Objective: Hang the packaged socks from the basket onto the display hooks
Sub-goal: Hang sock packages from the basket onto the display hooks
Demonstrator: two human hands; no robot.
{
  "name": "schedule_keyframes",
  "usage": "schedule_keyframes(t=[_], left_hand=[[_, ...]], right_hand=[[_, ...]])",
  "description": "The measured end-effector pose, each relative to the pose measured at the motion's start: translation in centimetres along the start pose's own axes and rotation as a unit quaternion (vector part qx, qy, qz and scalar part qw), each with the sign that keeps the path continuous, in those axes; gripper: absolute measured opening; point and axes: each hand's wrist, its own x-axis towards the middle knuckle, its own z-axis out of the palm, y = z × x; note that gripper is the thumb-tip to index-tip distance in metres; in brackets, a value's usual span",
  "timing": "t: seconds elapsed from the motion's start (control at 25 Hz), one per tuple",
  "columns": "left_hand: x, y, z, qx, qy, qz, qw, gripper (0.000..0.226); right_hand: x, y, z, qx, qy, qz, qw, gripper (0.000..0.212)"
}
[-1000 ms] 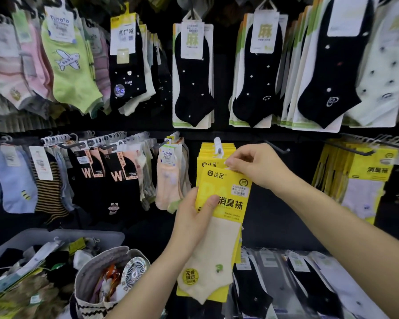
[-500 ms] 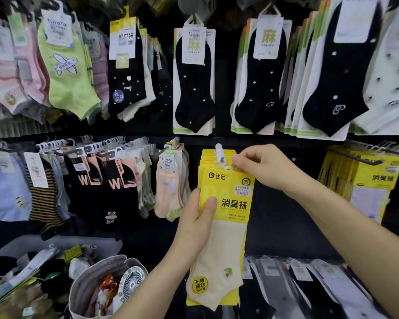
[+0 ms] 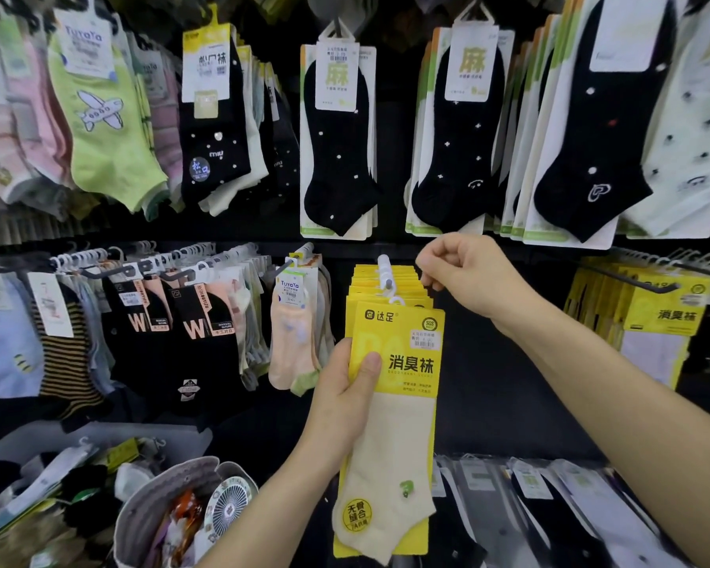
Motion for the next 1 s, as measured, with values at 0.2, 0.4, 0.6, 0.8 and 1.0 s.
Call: schedule_keyframes(t=[0.2, 0.4, 0.6, 0.8, 1.0], left_hand=[[0.1, 0.2, -0.3, -0.001, -0.001, -0.002, 1.0, 0.011], [0.2, 0.1, -0.1, -0.008, -0.015, -0.011, 1.0, 0.016], [1.4, 0.3, 0.1, 0.026, 0.046, 0.032, 0.998, 0.009], [1.1, -1.1, -1.4, 0.177, 0.113, 0.057, 0.976, 0.009], [3.1, -1.0, -1.7, 0.196, 0.128, 0.083, 0.969, 0.04]], right_hand=[[-1.2, 0.1, 0.4, -0.084, -0.102, -0.006, 0.991, 0.012], [-0.8, 0.7, 0.4, -0.098, -0.054, -0.003, 0.994, 0.015], [0.6, 0.2, 1.5, -0.155, -0.016, -0.019, 0.988, 0.018], [0.8, 0.6, 2.7, -0.182, -0.037, -0.023, 0.982, 0.022], [-1.8, 3.4, 3.8, -0.034, 0.094, 0.048, 0.994, 0.039]])
